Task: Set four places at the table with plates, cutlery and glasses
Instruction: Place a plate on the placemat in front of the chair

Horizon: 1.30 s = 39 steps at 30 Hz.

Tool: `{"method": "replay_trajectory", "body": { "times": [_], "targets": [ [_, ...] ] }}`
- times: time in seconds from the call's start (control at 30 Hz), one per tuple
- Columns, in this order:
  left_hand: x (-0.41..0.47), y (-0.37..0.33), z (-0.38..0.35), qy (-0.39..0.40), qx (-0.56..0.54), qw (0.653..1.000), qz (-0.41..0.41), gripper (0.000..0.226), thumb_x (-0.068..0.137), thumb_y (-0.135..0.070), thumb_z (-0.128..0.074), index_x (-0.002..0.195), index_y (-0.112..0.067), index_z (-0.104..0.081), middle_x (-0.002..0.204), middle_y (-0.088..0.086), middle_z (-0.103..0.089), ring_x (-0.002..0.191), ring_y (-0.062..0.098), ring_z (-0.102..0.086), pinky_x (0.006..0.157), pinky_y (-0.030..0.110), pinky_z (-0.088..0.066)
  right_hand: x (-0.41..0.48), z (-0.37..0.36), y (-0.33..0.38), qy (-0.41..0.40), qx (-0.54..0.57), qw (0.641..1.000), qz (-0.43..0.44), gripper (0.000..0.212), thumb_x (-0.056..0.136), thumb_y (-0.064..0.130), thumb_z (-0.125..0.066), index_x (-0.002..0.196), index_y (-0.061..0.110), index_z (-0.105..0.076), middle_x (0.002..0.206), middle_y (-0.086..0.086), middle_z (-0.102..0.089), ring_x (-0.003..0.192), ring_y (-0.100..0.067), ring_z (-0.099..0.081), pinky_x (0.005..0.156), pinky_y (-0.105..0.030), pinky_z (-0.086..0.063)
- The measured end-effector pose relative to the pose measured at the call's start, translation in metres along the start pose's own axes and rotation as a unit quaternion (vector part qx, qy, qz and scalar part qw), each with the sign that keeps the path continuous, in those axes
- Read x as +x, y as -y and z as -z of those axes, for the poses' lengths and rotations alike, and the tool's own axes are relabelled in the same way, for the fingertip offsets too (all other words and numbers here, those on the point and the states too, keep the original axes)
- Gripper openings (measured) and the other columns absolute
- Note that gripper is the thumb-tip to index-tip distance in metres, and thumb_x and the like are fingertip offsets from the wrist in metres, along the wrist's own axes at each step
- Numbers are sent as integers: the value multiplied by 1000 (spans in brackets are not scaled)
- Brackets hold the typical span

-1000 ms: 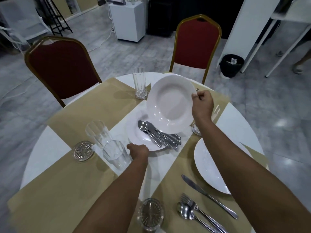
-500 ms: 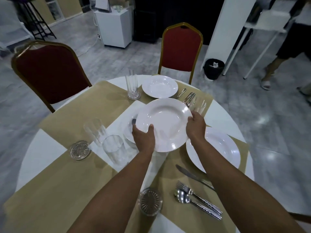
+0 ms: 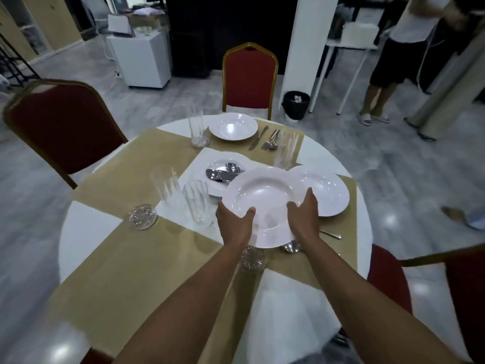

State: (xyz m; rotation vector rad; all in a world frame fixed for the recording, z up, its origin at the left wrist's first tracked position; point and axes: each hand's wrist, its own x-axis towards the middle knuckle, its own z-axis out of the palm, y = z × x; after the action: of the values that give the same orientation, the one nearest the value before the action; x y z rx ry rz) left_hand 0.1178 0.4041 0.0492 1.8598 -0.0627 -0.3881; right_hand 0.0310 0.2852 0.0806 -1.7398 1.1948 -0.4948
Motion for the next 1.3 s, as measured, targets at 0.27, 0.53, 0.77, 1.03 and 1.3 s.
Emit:
{"method": "replay_trajectory", "body": {
  "times": [0.27,0.53,0.77,1.03,1.3],
  "targets": [
    [-58,60,68,46,20,998,34,91,81,-38,-71,151,-11,-19,154,9,-27,141,26,-31,115,44,-30,-118,-14,-35,-37,19,999,-34,58,87,14,-53,142,17,-38,141,-5,-47,127,-29,-49,101,-40,-44],
    [-65,100,153,21,58,997,40,85,69,-47,-65,141,-14,-36,141,7,-46,127,29,-48,105,49,-42,-191,-70,-44,12,12,999,-44,73,90,16,-55,153,21,-19,156,-1,-29,138,-26,-40,107,-43,-42],
    [-51,143,225,10,112,992,51,83,70,-44,-67,141,-13,-36,140,8,-45,126,30,-48,104,52,-41,-229,-131,-56,78,-12,996,-40,73,71,34,-54,140,34,-31,137,8,-50,124,-20,-52,100,-44,-49],
    [-34,154,250,12,145,988,46,78,76,-42,-65,142,-15,-34,143,7,-42,128,29,-46,106,51,-40,-235,-163,-64,98,-97,989,-55,74,85,32,-59,150,19,-27,153,1,-39,140,-28,-33,111,-44,-36],
    [-23,156,239,34,120,991,40,85,74,-60,-55,144,-20,-33,146,3,-41,133,26,-42,110,50,-36,-232,-161,-79,70,-92,991,-61,71,84,33,-56,148,24,-28,147,4,-46,133,-28,-36,107,-45,-39]
  ]
}}
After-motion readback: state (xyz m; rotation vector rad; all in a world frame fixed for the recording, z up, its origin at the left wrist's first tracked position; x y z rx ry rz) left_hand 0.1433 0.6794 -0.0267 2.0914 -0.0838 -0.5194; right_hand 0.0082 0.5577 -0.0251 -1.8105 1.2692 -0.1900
